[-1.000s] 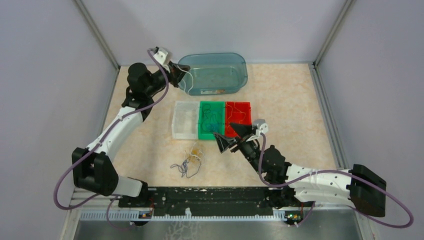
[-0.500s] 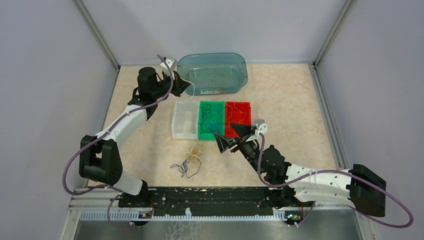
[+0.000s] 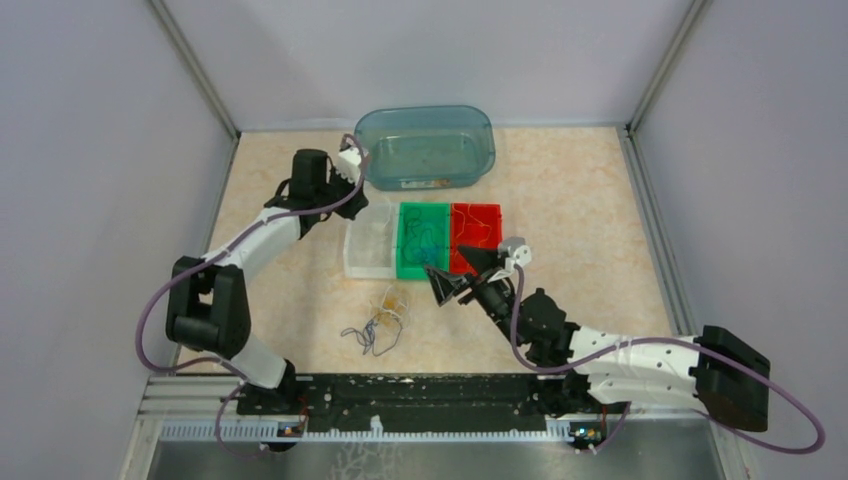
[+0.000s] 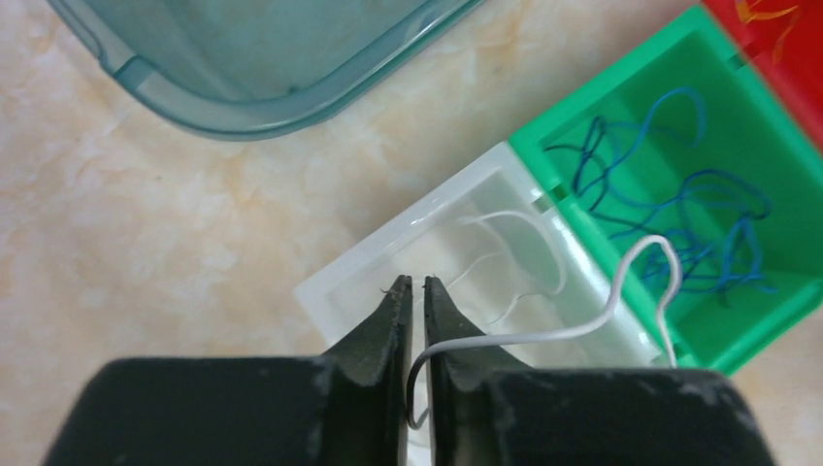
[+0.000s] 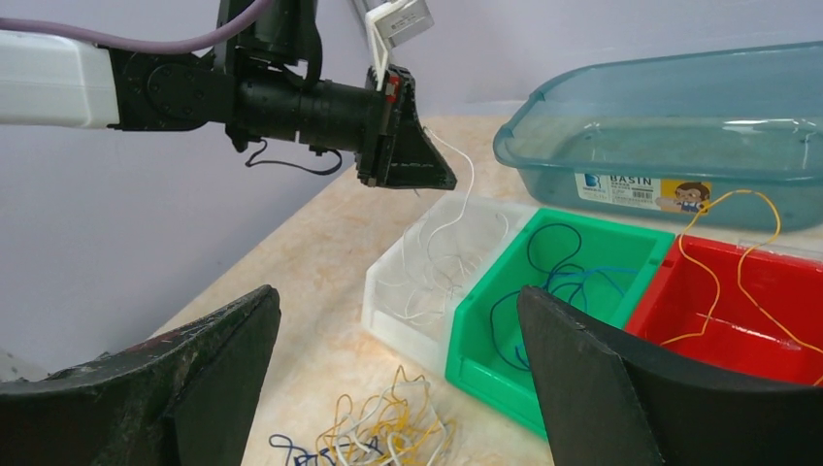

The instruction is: Untangle the cables

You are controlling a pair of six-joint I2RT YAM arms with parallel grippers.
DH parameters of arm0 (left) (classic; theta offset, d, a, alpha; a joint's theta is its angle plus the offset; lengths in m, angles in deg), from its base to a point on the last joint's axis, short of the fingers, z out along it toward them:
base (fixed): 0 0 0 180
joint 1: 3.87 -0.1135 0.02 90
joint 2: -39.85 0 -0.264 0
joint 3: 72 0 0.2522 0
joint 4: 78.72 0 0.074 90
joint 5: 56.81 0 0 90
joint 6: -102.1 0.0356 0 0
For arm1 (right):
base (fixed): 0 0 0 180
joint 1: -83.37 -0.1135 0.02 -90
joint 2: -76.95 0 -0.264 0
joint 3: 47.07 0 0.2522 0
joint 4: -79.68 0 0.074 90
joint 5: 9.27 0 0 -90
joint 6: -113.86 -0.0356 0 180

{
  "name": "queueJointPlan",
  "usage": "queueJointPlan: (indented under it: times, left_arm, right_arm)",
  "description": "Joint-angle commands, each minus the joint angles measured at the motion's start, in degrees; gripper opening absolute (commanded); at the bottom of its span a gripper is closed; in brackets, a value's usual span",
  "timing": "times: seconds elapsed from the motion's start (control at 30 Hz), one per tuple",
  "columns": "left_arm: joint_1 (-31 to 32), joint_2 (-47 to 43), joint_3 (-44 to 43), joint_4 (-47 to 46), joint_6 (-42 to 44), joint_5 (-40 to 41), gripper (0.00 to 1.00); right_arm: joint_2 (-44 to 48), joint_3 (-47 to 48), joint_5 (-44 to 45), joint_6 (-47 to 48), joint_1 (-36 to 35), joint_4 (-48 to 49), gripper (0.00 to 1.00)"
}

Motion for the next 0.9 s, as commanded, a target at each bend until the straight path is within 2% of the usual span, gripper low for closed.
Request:
queueJointPlan:
  times: [0.0, 0.17, 0.27, 0.43, 0.6, 0.7, 0.77, 0.87]
  left_arm:
    - [-0.2, 0.1, -3.4, 6.7, 7.4, 6.9, 0.19]
    - [-0.1, -2.6, -2.0, 6.6, 8.8, 9.0, 0.43]
    - [-0.2, -4.0, -1.9, 7.2, 9.7, 8.6, 0.53]
    - [-0.2, -6.7, -3.8, 9.0, 9.2, 7.4, 0.59]
    - [-0.9, -6.4, -12.6, 22.9, 12.3, -2.6, 0.67]
    - [-5.1, -8.7, -12.7, 25.0, 11.7, -9.4, 0.79]
    - [-9.7, -10.6, -12.1, 24.7, 9.8, -14.0, 0.87]
    - [-15.2, -12.4, -12.4, 26.3, 9.5, -17.4, 0.97]
  right_arm:
    - [-0.6, 3.1, -1.0, 0.3, -0.5, 2.1, 0.93]
    - [-0.8, 3.4, -1.4, -0.2, -0.5, 1.7, 0.93]
    - [-0.8, 3.5, -1.7, -0.4, -0.5, 1.2, 0.93]
    - [-0.7, 3.8, -1.7, -0.7, -0.5, 0.6, 0.94]
    - [-2.6, 5.6, -1.5, -0.3, -0.5, -3.5, 0.99]
    - [-5.4, 7.0, -1.5, -3.9, 0.1, -5.4, 0.99]
    - [-6.9, 7.3, -5.3, -7.3, 1.7, -6.4, 0.99]
    - [-10.7, 8.8, -19.3, -10.4, 6.2, -6.9, 0.99]
